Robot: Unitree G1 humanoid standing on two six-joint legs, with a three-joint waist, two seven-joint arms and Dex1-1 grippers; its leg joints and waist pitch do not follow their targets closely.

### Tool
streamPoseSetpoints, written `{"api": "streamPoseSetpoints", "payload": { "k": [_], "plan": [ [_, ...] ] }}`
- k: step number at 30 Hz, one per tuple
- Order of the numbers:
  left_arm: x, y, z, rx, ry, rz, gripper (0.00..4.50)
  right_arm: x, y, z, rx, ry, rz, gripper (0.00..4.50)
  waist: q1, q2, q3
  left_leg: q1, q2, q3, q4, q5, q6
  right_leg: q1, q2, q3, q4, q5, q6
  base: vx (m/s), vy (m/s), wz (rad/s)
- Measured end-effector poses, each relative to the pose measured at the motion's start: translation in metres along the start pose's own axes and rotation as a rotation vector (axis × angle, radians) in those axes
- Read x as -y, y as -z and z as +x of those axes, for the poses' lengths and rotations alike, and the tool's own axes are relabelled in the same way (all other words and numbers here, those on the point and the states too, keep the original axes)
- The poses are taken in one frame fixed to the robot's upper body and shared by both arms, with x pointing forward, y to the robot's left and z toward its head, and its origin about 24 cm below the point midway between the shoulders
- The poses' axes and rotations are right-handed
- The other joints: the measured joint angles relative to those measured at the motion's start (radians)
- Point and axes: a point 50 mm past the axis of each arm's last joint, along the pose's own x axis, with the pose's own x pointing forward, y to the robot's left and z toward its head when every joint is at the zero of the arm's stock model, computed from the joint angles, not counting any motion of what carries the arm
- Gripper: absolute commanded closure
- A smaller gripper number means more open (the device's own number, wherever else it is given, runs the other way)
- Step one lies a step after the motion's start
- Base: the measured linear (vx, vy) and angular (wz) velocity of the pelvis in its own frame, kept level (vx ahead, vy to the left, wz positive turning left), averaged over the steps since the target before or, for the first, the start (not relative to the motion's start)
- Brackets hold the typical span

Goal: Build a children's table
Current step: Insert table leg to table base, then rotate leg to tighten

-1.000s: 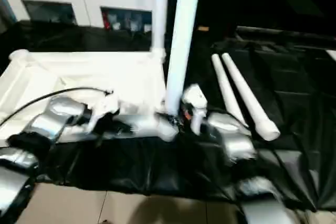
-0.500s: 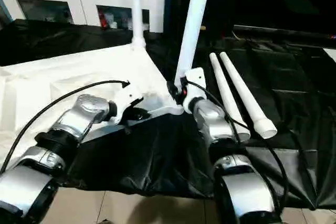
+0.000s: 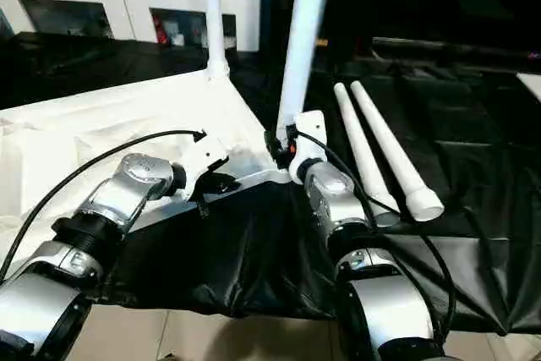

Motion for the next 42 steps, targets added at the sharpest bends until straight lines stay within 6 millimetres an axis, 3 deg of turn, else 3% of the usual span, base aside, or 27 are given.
{"api": "streamPoseSetpoints", "payload": {
  "k": [6,11,13,19,26,27,29,42],
  "plan": [
    [-0.001,0.005,-0.007,0.026,0.017,0.016,4.5,-0.004,-0.002,0.0,0.024,-0.076,0.004,0.84,-0.01,0.002,0.002,-0.002,0.001,0.0,-0.004,0.001,-0.001,-0.003,0.001,-0.001,0.0,0.0,0.0,0.0,0.0,0.0],
    [-0.002,0.008,-0.015,0.044,0.053,0.037,4.5,-0.006,-0.002,-0.002,0.03,-0.143,-0.035,0.43,-0.018,0.002,0.002,-0.011,0.002,0.0,-0.004,0.001,-0.001,-0.01,0.001,-0.004,0.0,0.0,0.001,0.0,0.0,0.0],
    [-0.002,0.009,-0.017,0.053,0.074,0.052,4.5,-0.007,0.0,-0.004,0.023,-0.174,-0.044,0.43,-0.016,0.002,0.002,-0.017,0.003,0.0,-0.002,0.002,-0.001,-0.016,0.001,-0.005,0.002,0.0,0.0,0.0,0.0,0.0],
    [-0.002,0.016,-0.029,0.05,0.157,0.083,4.5,-0.002,0.006,-0.019,-0.018,-0.39,-0.102,0.43,0.006,0.005,0.003,-0.02,0.004,0.0,0.003,0.004,0.003,-0.017,0.001,-0.008,0.005,0.0,0.0,0.0,0.0,0.0],
    [-0.002,0.021,-0.037,0.047,0.241,0.099,4.5,0.005,0.006,-0.036,-0.101,-0.606,-0.141,0.43,0.012,0.006,0.004,-0.02,0.005,0.0,0.007,0.001,-0.001,-0.017,0.001,-0.008,0.008,0.0,0.0,0.0,0.0,0.0],
    [-0.002,0.022,-0.038,0.045,0.251,0.103,4.5,0.006,0.005,-0.038,-0.113,-0.631,-0.151,0.71,0.012,0.006,0.004,-0.02,0.005,0.0,0.007,0.001,-0.001,-0.017,0.0,-0.008,0.008,0.0,0.0,0.0,0.0,0.0],
    [-0.002,0.023,-0.04,0.042,0.266,0.107,4.5,0.008,0.005,-0.041,-0.132,-0.658,-0.167,0.71,0.012,0.006,0.004,-0.02,0.005,0.0,0.007,0.001,-0.001,-0.017,0.0,-0.008,0.009,0.0,0.0,0.0,0.0,0.0],
    [-0.003,0.028,-0.044,0.028,0.307,0.12,4.5,0.006,0.006,-0.044,-0.194,-0.733,-0.217,1.77,0.02,0.006,0.004,-0.019,0.006,-0.001,0.013,0.001,-0.001,-0.017,0.0,-0.008,0.016,-0.001,0.0,0.0,0.0,0.0]
  ]
}}
